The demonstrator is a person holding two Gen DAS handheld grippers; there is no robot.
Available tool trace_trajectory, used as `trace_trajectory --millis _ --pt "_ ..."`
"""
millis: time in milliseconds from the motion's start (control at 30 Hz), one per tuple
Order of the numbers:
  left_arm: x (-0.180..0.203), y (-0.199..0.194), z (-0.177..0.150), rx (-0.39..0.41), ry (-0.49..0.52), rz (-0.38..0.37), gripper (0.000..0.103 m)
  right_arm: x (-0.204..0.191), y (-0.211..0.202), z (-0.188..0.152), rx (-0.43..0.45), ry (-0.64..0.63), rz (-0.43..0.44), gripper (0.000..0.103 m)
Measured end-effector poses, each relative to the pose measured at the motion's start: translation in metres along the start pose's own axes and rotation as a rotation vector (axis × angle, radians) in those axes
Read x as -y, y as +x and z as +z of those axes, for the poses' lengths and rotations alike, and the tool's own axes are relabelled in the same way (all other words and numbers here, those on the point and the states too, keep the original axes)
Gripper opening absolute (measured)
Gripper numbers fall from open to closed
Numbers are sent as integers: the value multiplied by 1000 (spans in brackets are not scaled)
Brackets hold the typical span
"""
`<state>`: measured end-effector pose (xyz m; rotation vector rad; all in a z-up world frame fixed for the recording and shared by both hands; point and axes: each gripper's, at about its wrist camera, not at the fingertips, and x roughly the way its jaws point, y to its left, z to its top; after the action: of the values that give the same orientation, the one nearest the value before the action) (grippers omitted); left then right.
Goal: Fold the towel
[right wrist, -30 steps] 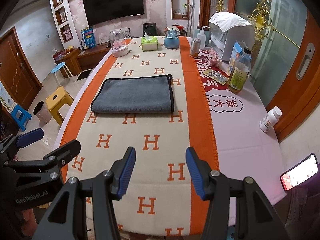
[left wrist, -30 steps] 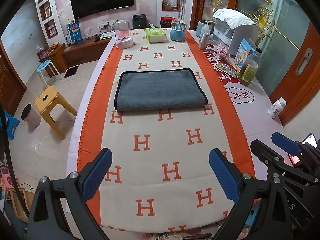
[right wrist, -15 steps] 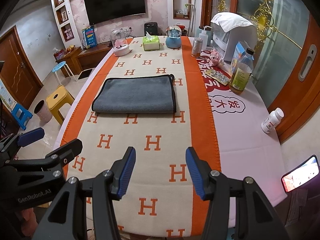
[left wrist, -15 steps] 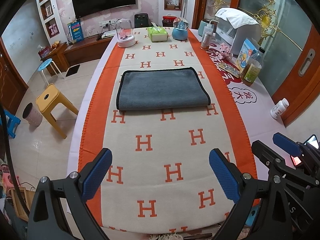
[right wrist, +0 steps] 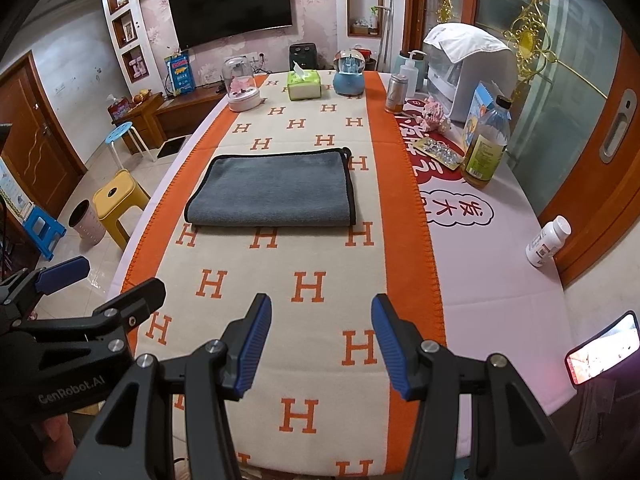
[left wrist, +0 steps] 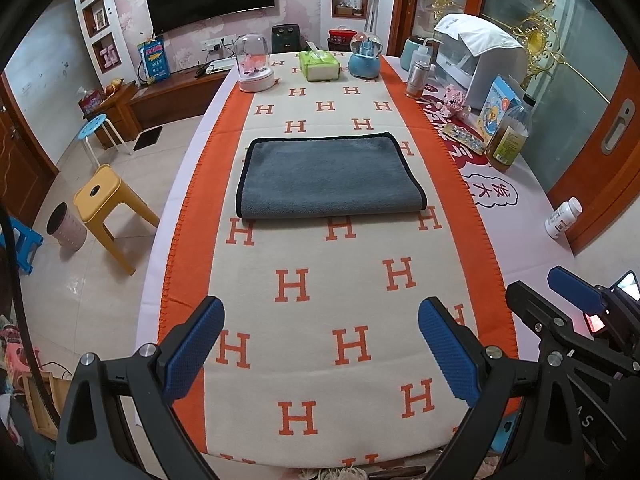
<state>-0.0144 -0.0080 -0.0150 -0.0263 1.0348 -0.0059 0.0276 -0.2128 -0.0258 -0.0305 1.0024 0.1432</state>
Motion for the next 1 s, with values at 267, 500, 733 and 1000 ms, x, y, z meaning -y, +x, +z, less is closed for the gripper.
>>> trace_trajectory --millis 267,500,733,1000 --pt "0 0 0 -1 -1 0 97 -9 2 -3 -5 -7 2 52" --pt "-1 3 1 -9 -6 1 97 -9 2 -3 -8 -9 4 52" --pt "-3 5 2 -5 -4 1 97 -10 2 -3 -8 -9 3 52" --pt "-6 4 4 -9 -16 13 97 -7 1 3 -4 -13 5 52"
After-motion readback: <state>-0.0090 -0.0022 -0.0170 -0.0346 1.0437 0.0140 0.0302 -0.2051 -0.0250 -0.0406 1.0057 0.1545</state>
